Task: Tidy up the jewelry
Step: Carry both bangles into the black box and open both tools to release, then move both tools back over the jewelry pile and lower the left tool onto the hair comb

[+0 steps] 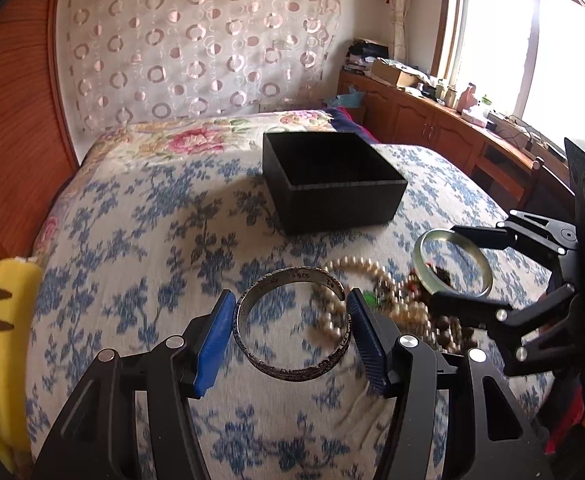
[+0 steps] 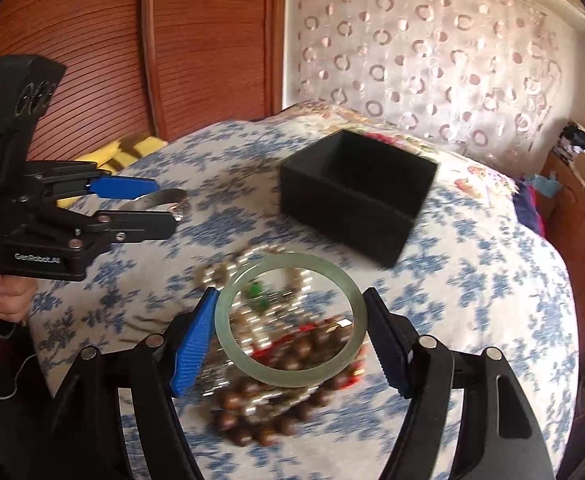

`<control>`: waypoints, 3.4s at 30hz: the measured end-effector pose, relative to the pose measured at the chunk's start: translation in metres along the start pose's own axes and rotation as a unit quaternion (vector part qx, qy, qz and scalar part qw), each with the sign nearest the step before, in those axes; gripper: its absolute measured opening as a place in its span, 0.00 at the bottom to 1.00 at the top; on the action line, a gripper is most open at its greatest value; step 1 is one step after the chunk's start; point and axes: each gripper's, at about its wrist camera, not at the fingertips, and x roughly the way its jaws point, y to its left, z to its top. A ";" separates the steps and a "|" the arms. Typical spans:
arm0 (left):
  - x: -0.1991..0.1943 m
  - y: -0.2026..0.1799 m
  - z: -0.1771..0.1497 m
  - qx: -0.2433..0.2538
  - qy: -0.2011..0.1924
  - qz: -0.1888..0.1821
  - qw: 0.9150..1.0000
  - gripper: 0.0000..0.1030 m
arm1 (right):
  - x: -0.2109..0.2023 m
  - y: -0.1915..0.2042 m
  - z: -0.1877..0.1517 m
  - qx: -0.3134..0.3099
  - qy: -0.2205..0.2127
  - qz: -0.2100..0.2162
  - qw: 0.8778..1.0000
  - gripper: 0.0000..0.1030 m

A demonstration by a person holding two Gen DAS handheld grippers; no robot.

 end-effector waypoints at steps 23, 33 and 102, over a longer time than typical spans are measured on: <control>0.095 -0.027 0.116 0.034 -0.002 -0.010 0.999 0.53 | 0.017 -0.114 0.044 0.060 -0.026 -0.036 0.997 0.72; 0.121 -0.026 0.126 0.033 0.004 -0.010 0.999 0.57 | 0.031 -0.132 0.056 0.062 -0.021 -0.035 0.997 0.72; 0.004 -0.029 -0.013 0.014 -0.004 0.015 1.000 0.83 | -0.020 -0.043 -0.046 0.087 -0.018 -0.054 0.995 0.71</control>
